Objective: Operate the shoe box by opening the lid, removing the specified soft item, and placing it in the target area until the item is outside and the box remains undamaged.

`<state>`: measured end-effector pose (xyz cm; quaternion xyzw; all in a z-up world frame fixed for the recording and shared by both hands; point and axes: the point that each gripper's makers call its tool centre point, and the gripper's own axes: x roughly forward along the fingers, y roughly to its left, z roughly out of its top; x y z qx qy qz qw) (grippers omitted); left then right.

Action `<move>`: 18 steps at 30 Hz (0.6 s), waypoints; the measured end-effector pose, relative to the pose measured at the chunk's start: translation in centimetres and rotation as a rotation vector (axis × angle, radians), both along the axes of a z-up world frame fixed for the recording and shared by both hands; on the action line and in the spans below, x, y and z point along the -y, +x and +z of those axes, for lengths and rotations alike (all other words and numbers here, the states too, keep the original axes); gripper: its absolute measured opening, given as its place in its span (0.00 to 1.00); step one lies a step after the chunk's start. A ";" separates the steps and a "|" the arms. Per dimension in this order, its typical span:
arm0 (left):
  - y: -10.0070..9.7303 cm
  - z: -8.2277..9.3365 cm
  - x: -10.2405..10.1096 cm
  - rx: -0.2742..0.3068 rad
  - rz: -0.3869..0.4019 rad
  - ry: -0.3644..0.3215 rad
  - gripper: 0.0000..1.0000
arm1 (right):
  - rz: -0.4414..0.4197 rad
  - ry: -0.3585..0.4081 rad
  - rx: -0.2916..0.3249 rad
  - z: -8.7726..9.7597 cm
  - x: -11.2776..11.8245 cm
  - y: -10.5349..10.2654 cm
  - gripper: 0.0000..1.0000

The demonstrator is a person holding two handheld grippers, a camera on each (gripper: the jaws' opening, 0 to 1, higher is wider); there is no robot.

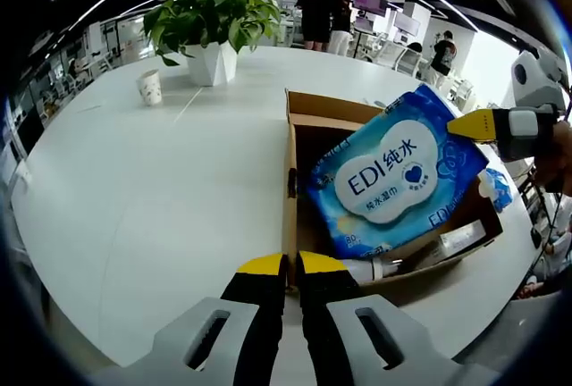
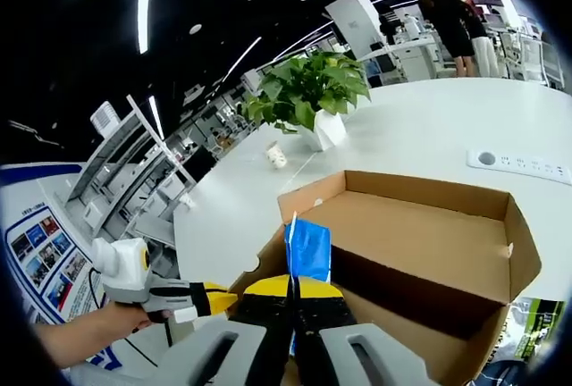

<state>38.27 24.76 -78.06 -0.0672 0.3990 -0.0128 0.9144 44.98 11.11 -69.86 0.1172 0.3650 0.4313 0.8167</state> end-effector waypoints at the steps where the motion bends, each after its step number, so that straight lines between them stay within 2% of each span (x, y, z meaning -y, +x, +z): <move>1: 0.0 0.0 0.0 0.000 0.000 0.000 0.02 | 0.002 0.000 0.001 0.1 -0.1 0.1 0.00; 18: -0.2 0.1 0.2 0.006 0.006 -0.005 0.02 | 0.000 0.029 0.031 2.5 0.1 0.0 0.00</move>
